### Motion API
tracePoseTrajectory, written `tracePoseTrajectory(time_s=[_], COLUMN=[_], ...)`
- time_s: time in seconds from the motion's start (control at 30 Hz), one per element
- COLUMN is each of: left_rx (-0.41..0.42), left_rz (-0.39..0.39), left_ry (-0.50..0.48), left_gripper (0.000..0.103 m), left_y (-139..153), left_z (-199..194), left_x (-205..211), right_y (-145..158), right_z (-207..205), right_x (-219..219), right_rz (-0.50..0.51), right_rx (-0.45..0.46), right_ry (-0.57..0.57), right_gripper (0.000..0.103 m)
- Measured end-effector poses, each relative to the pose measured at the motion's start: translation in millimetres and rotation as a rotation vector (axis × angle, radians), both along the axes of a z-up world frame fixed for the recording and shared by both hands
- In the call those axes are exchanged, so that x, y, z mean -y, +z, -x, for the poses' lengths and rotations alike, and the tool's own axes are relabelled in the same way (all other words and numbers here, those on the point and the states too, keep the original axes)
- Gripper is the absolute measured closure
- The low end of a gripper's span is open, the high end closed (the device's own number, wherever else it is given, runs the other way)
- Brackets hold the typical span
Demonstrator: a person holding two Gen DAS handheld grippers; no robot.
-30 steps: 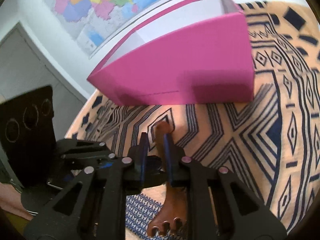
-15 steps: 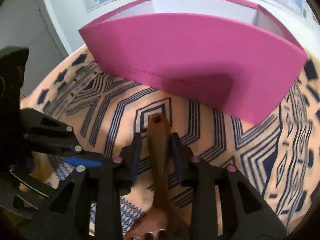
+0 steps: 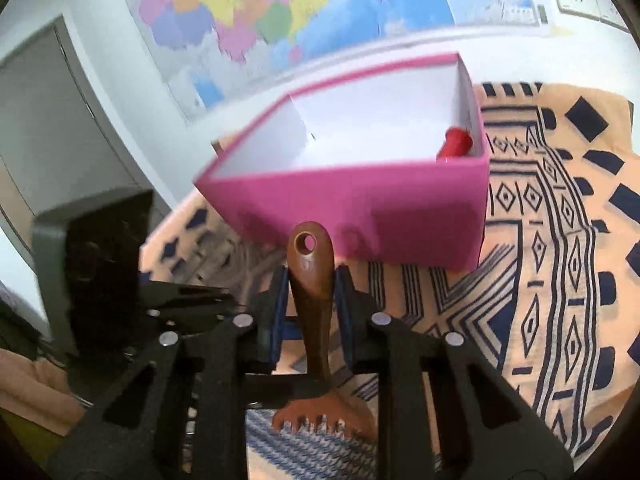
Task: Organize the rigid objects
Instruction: 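Lift and carry the back scratcher over the magenta box with the right tool, then lower the back scratcher into the magenta box and open the right tool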
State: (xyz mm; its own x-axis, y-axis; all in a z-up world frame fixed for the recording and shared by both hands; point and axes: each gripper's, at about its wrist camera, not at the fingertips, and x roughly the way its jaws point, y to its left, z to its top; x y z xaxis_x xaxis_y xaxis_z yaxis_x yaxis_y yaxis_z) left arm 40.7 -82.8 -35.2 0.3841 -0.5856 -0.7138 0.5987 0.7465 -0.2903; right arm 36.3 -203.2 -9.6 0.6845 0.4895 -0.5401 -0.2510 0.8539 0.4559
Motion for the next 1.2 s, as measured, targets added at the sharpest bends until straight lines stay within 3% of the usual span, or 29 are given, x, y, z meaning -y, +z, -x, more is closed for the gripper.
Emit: tracePoseTrajectory(time_s=[0.07,0.17,0.63,0.83,1.2], left_rx=[0.018,0.062,0.261,0.312,0.329], left_rz=[-0.002,-0.022,-0.018,-0.032,-0.057], left_ry=[-0.004,0.027,0.07,0.091,0.108], left_gripper=[0.088,0.092,0.092,0.092,0.092], left_y=[6,15,100,120,124], left_z=[0,-2,-32,-49,-71], left_x=[2,2,2,6,12], right_y=[7,16,104,121,126], right_z=[2,4,-25,-38,-63], right_x=[1,5,5,11,20], right_rz=[-0.007,-0.013,0.031,0.046,0.062], right_rx=[0.021,0.05,0.246,0.285,0.287], right_ry=[-0.005,-0.008,-0.025,-0.053,-0.096], right_gripper=[0.078,0.078,0.078,0.078,0.078])
